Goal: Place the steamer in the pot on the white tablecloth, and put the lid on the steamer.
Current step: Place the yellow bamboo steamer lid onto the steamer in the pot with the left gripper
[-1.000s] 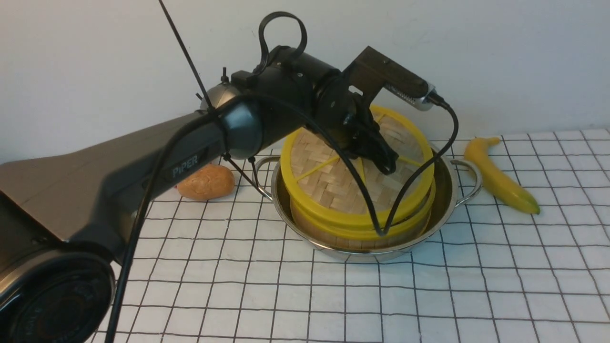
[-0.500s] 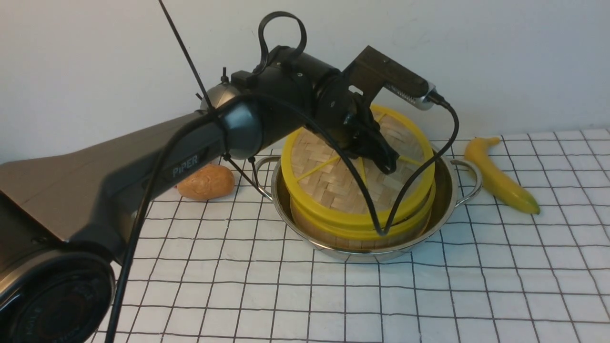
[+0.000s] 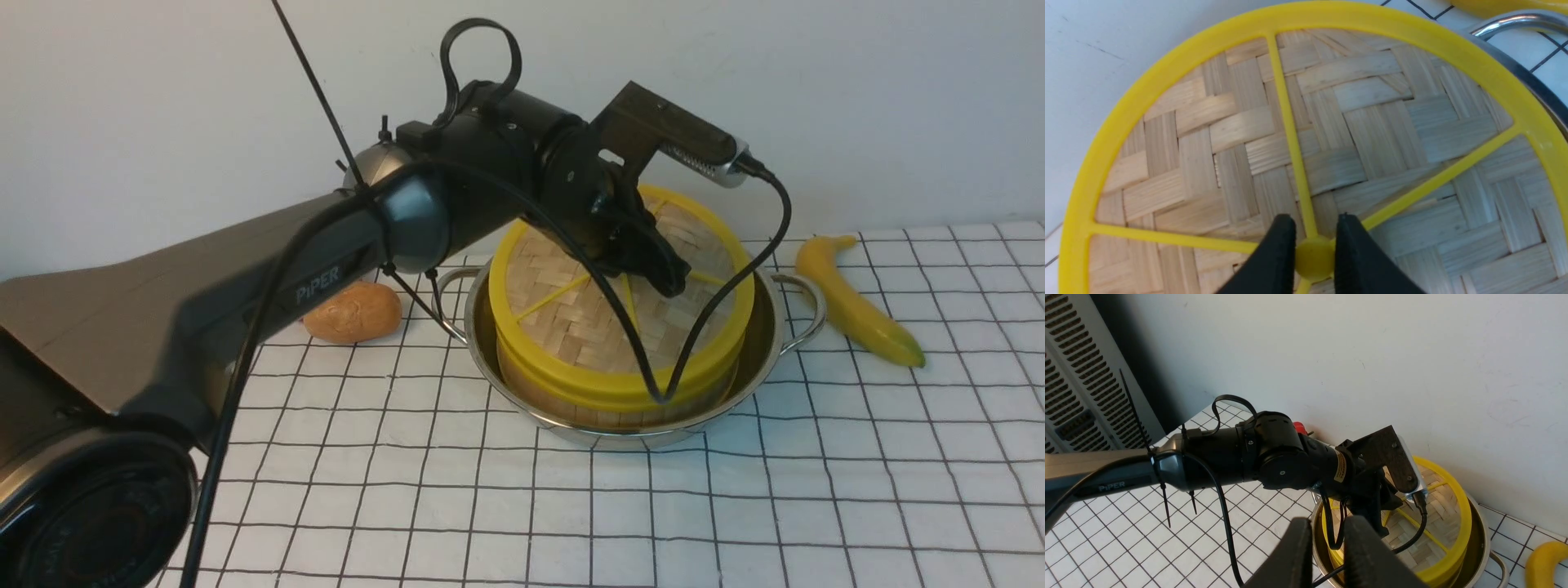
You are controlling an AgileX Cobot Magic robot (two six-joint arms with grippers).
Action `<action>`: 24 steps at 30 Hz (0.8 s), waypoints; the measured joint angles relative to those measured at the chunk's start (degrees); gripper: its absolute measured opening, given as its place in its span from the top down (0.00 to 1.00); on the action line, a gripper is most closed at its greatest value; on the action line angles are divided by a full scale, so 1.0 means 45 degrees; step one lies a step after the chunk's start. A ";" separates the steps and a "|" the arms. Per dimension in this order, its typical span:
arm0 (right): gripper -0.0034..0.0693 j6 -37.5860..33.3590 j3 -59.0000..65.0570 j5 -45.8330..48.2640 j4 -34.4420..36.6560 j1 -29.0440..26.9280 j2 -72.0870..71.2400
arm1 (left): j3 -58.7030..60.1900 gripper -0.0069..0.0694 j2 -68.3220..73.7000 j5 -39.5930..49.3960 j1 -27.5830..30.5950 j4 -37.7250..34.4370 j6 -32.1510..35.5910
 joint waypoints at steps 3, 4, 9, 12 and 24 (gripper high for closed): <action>0.76 0.0000 0.0000 0.0000 0.0000 0.0000 0.0000 | 0.0000 0.76 0.0000 0.0000 0.0000 0.0000 0.0000; 0.76 0.0000 0.0000 0.0000 0.0000 0.0000 0.0000 | 0.0000 0.76 0.0000 0.0011 0.0000 0.0000 0.0000; 0.76 0.0000 0.0000 0.0000 0.0000 0.0000 0.0000 | 0.0000 0.76 0.0000 0.0011 0.0000 0.0000 0.0010; 0.76 0.0000 0.0000 0.0000 0.0000 0.0000 0.0000 | 0.0000 0.76 0.0000 0.0026 0.0000 0.0000 0.0010; 0.75 0.0000 0.0000 0.0000 0.0000 0.0000 0.0000 | -0.0013 0.76 0.0448 -0.0004 0.0000 0.0095 0.0010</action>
